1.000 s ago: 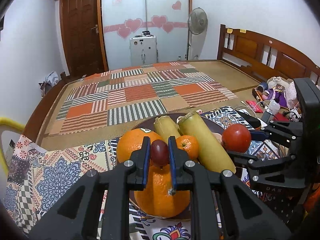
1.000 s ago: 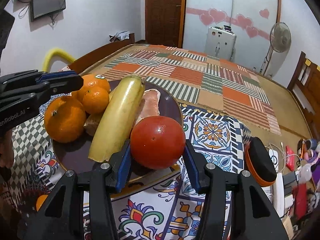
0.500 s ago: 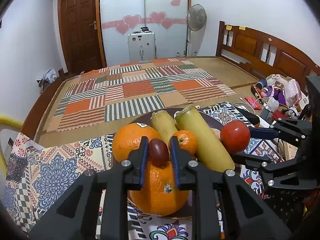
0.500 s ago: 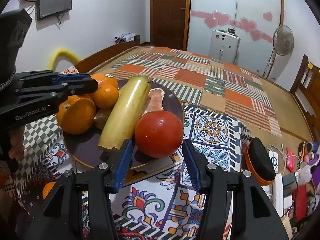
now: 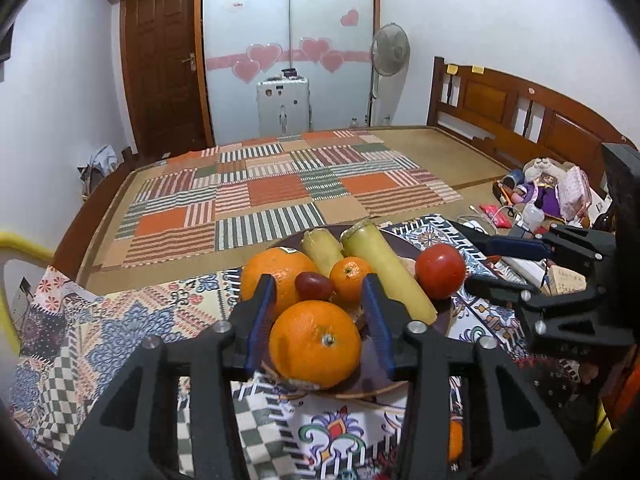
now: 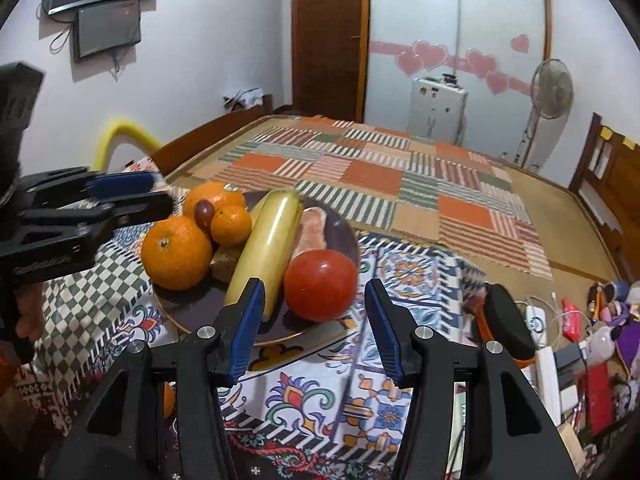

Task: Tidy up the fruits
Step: 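Withdraw both tools toward the last tangerine and date on the cloth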

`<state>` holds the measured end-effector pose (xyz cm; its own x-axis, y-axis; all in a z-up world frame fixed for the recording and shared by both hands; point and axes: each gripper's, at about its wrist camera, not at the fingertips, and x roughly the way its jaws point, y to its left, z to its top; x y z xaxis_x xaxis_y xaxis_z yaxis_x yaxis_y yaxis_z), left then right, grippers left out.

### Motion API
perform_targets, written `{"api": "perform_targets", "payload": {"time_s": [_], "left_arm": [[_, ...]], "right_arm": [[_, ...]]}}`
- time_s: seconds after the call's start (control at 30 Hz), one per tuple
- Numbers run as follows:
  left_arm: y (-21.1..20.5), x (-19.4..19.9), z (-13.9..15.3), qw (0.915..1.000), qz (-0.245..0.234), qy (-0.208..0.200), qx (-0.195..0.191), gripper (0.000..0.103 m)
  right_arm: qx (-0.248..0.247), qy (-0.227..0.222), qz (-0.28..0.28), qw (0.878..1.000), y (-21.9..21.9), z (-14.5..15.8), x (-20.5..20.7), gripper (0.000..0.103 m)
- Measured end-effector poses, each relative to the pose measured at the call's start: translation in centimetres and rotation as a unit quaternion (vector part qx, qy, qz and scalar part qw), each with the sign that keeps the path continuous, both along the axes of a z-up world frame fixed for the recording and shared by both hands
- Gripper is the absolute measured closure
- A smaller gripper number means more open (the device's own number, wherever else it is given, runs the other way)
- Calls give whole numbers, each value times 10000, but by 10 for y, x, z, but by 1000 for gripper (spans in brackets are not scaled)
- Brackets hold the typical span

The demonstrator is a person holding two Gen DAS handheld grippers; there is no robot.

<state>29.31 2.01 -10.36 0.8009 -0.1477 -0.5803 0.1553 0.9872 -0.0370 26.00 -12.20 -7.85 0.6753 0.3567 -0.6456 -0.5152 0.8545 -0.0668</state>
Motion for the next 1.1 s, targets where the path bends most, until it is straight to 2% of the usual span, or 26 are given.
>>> {"api": "perform_targets", "payload": {"time_s": [0.17, 0.27, 0.43, 0.7, 0.87, 1.1], "left_arm": [[5, -20, 8, 9999, 40, -113, 14, 51], [8, -30, 8, 9998, 86, -162, 69, 46], [12, -35, 1, 9999, 96, -70, 84, 45], [17, -35, -14, 9998, 141, 145, -8, 45], [17, -40, -17, 9997, 128, 218, -73, 45], [16, -67, -10, 9995, 118, 207, -186, 45]], "right_arm": [[-214, -110, -396, 9989, -12, -2, 10, 55], [-191, -8, -569, 9982, -19, -7, 20, 55], [-142, 186, -675, 9974, -20, -17, 34, 55], [-180, 140, -533, 9983, -12, -17, 21, 55], [48, 252, -471, 9986, -15, -12, 11, 54], [353, 199, -201, 9990, -10, 2, -35, 54]]}}
